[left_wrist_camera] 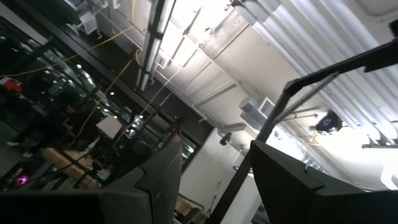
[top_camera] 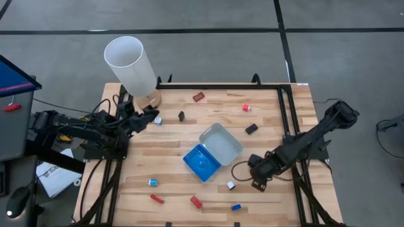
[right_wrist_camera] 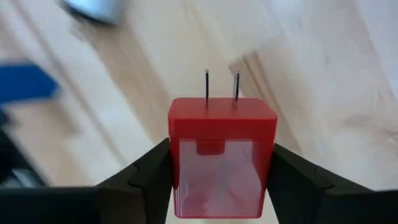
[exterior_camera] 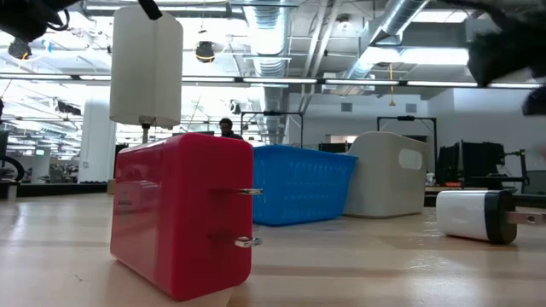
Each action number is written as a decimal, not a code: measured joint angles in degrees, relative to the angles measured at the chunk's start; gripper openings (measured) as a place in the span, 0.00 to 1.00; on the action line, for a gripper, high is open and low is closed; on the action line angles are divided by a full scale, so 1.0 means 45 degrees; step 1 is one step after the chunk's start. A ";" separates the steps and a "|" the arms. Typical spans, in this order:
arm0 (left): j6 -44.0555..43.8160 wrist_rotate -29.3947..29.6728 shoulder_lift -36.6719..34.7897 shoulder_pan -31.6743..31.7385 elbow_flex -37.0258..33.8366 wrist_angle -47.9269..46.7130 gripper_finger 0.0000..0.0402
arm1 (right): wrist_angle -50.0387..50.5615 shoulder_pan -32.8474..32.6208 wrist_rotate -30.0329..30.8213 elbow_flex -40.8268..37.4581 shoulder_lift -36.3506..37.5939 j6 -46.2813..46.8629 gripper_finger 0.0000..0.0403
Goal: Pick & Place Office items
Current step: Put the right red charger adapter into the gray bin
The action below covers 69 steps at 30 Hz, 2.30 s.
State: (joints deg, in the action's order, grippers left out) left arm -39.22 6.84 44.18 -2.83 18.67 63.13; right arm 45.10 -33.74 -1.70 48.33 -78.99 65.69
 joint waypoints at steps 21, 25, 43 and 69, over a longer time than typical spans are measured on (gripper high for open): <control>0.0894 -0.2394 -0.1569 0.0000 0.0011 -0.0047 0.46 | -0.1203 0.5189 0.0707 0.6467 -0.0266 -0.1067 0.52; 0.0991 -0.2616 -0.2283 0.0000 0.0011 -0.0553 0.46 | -0.0422 0.5813 0.0476 0.8056 -0.1774 -0.2320 0.52; 0.1642 -0.2773 -0.3570 -0.0029 0.0001 -0.1641 0.46 | 0.5228 0.6390 0.0385 1.0601 -0.6555 -0.4683 0.52; 0.1620 -0.2840 -0.3560 -0.0238 0.0001 -0.1710 0.46 | 0.4224 0.7386 0.0545 1.0273 -0.8576 -0.5661 0.52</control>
State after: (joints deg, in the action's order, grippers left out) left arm -31.93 -5.93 28.16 -3.90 18.68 55.44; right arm 64.11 -0.50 0.75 94.56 -117.58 40.22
